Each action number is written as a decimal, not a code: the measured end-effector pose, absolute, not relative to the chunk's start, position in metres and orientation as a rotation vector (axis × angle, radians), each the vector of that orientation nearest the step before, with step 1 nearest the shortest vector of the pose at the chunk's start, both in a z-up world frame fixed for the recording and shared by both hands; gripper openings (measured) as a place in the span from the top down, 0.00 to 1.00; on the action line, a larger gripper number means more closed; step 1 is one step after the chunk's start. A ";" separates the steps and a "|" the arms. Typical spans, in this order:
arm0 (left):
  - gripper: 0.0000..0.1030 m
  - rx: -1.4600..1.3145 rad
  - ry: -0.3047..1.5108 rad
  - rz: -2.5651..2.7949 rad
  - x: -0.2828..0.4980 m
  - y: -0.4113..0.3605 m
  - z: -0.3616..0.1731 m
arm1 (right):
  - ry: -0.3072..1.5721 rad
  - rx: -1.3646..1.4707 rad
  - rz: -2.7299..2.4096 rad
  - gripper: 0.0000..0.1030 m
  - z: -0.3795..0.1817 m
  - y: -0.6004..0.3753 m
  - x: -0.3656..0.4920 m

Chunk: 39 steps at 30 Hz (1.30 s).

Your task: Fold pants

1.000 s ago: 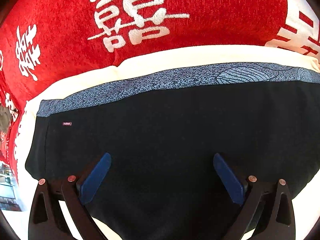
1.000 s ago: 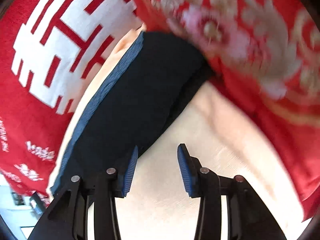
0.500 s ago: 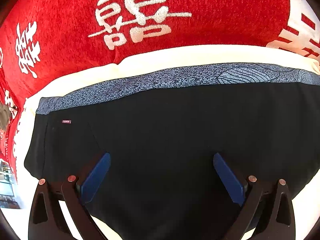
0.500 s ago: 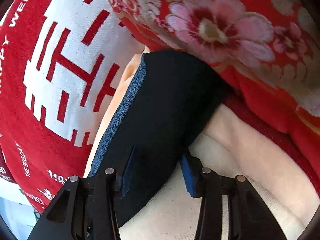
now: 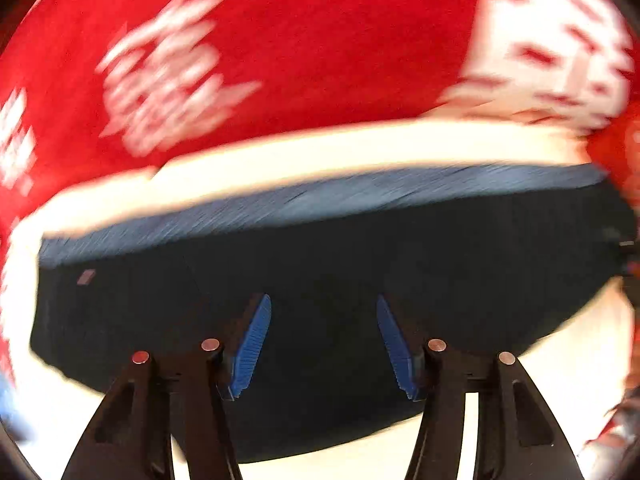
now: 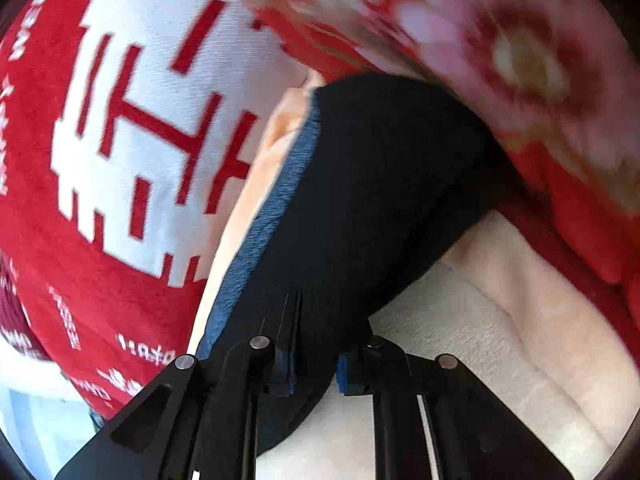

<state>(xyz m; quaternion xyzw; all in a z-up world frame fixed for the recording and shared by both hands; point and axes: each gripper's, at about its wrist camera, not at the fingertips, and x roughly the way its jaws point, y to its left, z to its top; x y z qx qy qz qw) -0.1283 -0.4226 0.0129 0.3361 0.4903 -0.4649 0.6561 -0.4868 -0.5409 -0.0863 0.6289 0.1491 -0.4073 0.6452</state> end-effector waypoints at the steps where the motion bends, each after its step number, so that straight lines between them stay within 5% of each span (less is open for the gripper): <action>1: 0.43 0.747 1.091 -1.107 -0.145 -0.435 0.017 | 0.351 1.400 -0.919 0.85 -0.079 -0.540 -0.484; 6: 0.40 0.824 1.187 -1.192 -0.217 -0.490 -0.041 | 0.403 1.286 -0.908 0.85 -0.054 -0.537 -0.469; 9: 0.40 0.850 1.011 -1.187 -0.240 -0.487 -0.042 | 0.431 1.233 -0.906 0.85 -0.042 -0.535 -0.459; 20: 0.39 0.780 1.058 -1.295 -0.215 -0.480 -0.045 | 0.668 0.821 -0.854 0.85 0.026 -0.497 -0.370; 27: 0.37 0.650 1.145 -1.192 -0.113 -0.420 -0.016 | 0.826 0.606 -0.827 0.85 0.043 -0.454 -0.287; 29: 0.19 0.641 1.132 -1.113 -0.070 -0.390 -0.010 | 0.883 0.543 -0.818 0.84 0.035 -0.434 -0.256; 33: 0.18 0.657 1.137 -0.986 0.005 -0.336 -0.013 | 1.064 0.364 -0.818 0.66 -0.009 -0.393 -0.180; 39: 0.18 0.656 1.187 -0.858 0.069 -0.288 -0.025 | 1.294 -0.019 -0.747 0.54 -0.062 -0.304 -0.113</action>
